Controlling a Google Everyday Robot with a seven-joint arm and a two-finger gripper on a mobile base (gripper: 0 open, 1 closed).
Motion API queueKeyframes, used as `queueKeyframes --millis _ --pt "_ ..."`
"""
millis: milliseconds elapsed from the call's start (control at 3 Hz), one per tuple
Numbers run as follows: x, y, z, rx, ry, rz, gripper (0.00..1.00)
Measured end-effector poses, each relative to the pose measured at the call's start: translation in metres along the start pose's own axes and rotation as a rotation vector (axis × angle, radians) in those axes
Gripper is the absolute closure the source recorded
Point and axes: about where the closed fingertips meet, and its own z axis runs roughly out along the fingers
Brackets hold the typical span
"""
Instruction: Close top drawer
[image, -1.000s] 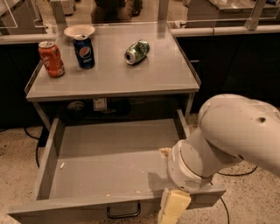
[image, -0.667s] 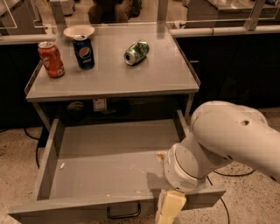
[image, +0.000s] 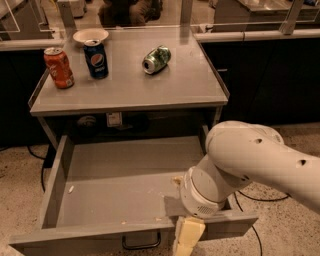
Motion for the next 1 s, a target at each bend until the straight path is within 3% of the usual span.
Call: queueKeyframes --millis 667,1000 --pt "0.004 0.006 0.021 -0.031 0.023 0.000 0.00" --pt "0.010 0.013 0.047 -0.038 0.057 0.022 0.00"
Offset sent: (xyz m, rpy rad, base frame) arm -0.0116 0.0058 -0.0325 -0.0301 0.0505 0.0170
